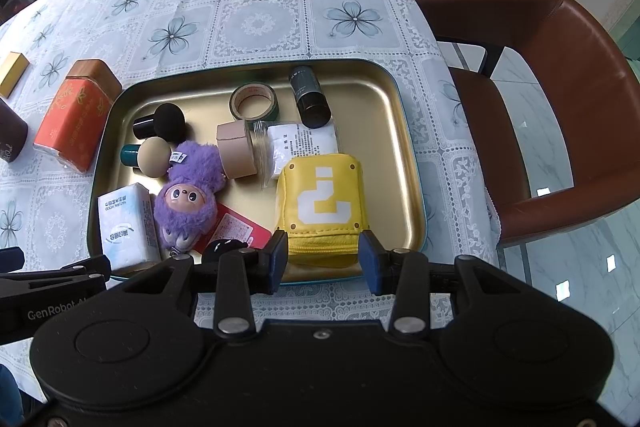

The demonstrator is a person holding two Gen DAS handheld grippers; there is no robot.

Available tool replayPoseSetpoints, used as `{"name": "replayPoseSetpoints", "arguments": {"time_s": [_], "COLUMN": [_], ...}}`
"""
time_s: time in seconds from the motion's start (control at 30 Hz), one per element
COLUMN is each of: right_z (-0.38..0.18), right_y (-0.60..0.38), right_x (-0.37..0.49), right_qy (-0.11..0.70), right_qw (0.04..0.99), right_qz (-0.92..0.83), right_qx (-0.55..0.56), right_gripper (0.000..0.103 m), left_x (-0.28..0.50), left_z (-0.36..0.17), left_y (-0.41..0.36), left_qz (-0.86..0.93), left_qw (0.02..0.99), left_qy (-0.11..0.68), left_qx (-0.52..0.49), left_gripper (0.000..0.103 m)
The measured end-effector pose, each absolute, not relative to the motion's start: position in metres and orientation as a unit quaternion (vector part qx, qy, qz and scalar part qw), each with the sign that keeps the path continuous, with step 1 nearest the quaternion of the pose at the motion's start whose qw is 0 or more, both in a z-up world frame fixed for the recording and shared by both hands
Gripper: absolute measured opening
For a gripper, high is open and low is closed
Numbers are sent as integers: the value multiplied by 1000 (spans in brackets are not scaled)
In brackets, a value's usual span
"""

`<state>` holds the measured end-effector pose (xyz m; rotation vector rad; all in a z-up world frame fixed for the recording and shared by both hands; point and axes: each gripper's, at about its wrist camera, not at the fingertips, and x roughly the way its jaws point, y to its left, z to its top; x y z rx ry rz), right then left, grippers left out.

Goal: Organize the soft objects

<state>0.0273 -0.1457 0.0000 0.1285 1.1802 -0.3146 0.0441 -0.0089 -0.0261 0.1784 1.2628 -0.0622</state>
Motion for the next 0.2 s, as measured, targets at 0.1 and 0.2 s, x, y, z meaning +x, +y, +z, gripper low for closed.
{"name": "replayPoseSetpoints", "arguments": {"time_s": [0.1,0.2], "right_z": [-1,-1], "right_y": [-146,-146], "right_x": [28,28], "right_qy": [555,555], "right_qw": [817,817], "right_qz": [-147,-146], "right_qx": [60,60], "right_gripper": [42,42], "left_x": [44,44], "left_z": [-26,-25], "left_y": [-9,-9], "left_qz": [-30,-30], "left_qw": [803,804], "left_qy": [589,588], "left_qx": [85,88], "left_gripper": [95,95]}}
